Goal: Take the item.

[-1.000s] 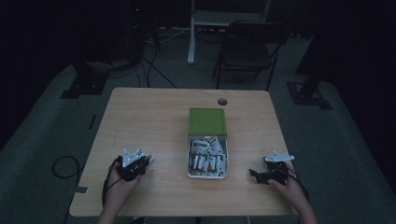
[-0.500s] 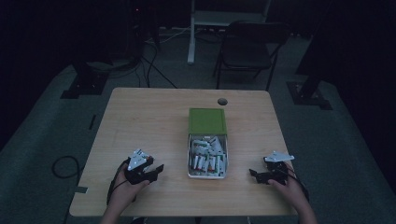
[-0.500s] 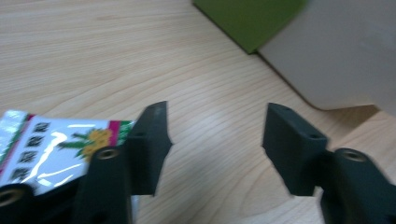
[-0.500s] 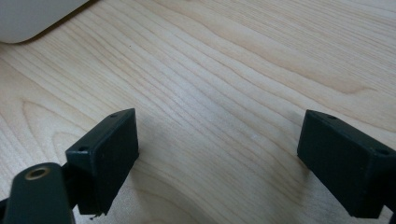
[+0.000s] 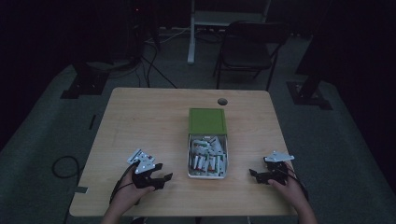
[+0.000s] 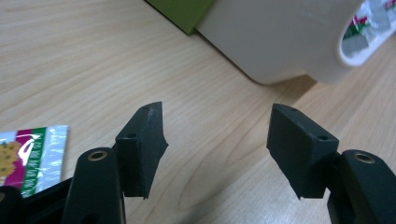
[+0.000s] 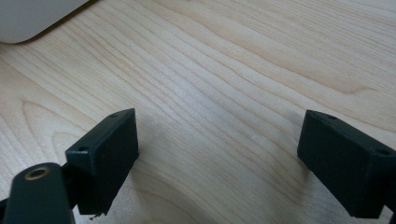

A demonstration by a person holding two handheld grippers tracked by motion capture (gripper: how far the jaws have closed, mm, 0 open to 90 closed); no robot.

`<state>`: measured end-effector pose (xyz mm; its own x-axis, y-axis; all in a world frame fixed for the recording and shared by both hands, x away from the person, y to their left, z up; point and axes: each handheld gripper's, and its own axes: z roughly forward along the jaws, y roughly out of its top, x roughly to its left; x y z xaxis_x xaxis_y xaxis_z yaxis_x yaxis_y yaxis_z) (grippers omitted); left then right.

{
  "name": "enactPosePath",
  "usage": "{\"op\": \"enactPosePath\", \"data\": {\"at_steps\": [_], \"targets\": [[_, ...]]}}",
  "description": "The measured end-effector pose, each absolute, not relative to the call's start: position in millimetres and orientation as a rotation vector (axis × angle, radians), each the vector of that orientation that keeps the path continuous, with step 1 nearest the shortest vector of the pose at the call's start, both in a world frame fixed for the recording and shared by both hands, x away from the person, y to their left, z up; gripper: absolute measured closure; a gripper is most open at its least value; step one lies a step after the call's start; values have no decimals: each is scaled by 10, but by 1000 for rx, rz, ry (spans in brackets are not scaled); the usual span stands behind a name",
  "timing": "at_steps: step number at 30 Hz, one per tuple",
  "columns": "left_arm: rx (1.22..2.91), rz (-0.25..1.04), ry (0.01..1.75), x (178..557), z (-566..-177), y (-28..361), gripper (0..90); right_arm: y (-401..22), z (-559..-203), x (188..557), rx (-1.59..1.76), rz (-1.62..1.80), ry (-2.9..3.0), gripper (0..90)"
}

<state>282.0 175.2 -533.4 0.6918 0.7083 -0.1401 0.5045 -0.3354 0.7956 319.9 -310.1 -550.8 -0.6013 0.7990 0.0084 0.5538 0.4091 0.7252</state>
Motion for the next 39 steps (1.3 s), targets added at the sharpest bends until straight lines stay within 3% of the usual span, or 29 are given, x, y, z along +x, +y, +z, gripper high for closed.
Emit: {"op": "enactPosePath", "data": {"at_steps": [17,39], "targets": [[2165,321,742,2750,-5377,1604,192,-3102,-5508,3200,1168,1007,2331,118],[2294,289,645,2712,-5431,1559,104,-3089,-5507,3218,1180,1002,2322,118]]}}
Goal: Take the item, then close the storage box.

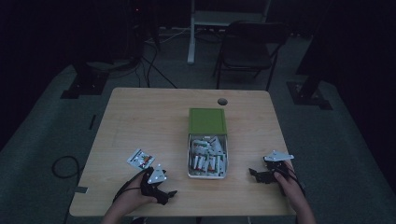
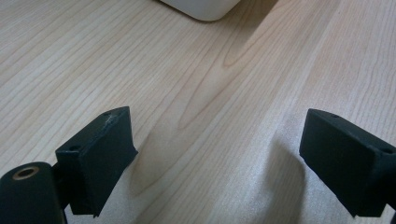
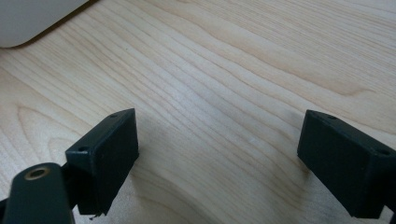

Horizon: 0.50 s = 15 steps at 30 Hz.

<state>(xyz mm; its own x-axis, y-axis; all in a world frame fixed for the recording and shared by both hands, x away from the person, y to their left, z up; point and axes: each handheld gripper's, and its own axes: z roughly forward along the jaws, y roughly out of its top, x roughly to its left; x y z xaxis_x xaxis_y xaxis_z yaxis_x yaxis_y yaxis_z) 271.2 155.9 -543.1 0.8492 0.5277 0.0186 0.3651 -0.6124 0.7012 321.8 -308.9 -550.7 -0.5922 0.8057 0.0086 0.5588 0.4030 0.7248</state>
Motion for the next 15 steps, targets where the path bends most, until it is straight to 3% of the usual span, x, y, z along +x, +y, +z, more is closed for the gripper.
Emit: {"op": "enactPosePath", "data": {"at_steps": [15], "targets": [[2280,290,650,2740,-5407,1538,106,-3000,-5486,3105,1163,991,2347,120]]}}
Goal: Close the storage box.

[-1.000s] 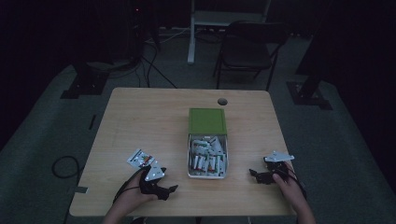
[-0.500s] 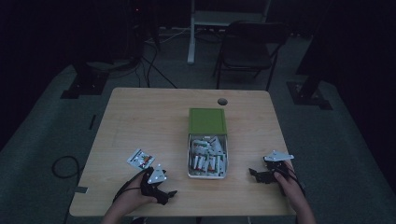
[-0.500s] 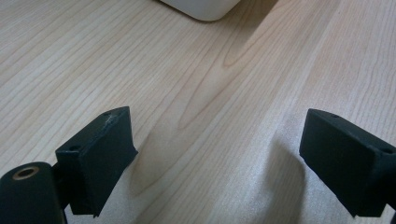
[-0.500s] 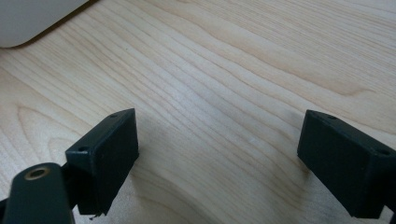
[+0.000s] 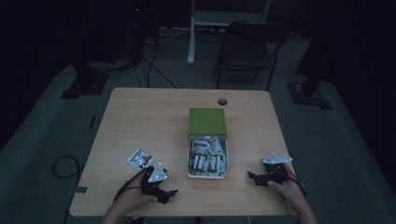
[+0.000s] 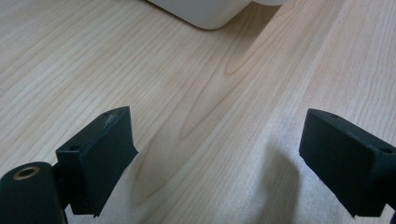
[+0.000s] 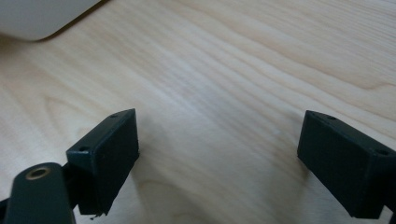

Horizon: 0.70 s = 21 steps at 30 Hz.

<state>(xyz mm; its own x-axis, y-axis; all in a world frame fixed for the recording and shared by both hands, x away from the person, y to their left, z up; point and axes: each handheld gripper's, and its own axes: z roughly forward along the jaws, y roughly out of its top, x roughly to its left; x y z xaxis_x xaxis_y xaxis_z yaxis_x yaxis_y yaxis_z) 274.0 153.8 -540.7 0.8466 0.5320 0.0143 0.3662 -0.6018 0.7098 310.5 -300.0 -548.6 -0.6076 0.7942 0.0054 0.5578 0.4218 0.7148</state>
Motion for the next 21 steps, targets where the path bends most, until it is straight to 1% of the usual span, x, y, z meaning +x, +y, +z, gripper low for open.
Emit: {"op": "enactPosePath", "data": {"at_steps": [11,21], "targets": [[2248,302,645,2774,-5389,1494,111,-2788,-5391,2928,1075,1058,2386,118],[2213,320,633,2828,-5338,1434,111,-2669,-5365,2861,1049,1114,2400,117]]}}
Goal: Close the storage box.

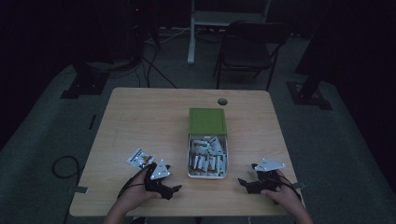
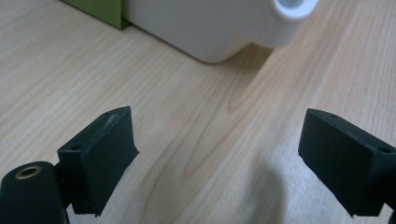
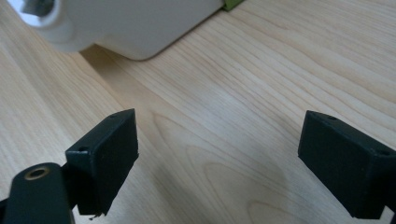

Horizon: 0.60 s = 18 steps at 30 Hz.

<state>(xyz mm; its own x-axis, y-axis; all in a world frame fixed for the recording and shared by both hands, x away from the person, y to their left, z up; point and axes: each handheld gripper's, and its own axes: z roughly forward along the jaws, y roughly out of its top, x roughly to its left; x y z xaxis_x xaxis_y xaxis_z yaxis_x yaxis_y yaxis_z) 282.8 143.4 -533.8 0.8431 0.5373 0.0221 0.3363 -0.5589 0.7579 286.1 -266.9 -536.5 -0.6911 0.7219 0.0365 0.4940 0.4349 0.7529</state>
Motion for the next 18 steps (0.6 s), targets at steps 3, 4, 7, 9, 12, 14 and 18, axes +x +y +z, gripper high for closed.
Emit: {"op": "enactPosePath", "data": {"at_steps": [3,4,7,9,12,14,18], "targets": [[2200,325,634,2837,-5327,1417,111,-2660,-5337,2851,1039,1141,2395,117],[2197,326,630,2843,-5319,1412,111,-2660,-5337,2851,1039,1141,2395,117],[2185,338,623,2856,-5296,1393,112,-2650,-5307,2842,1026,1161,2389,117],[2172,341,628,2866,-5280,1386,112,-2639,-5274,2830,1016,1198,2382,117],[2158,345,634,2882,-5257,1382,118,-2630,-5240,2824,1013,1230,2365,117],[2145,353,636,2894,-5237,1377,117,-2626,-5217,2824,1011,1252,2354,117],[2120,369,642,2916,-5206,1365,117,-2614,-5175,2828,1013,1294,2331,117]]}}
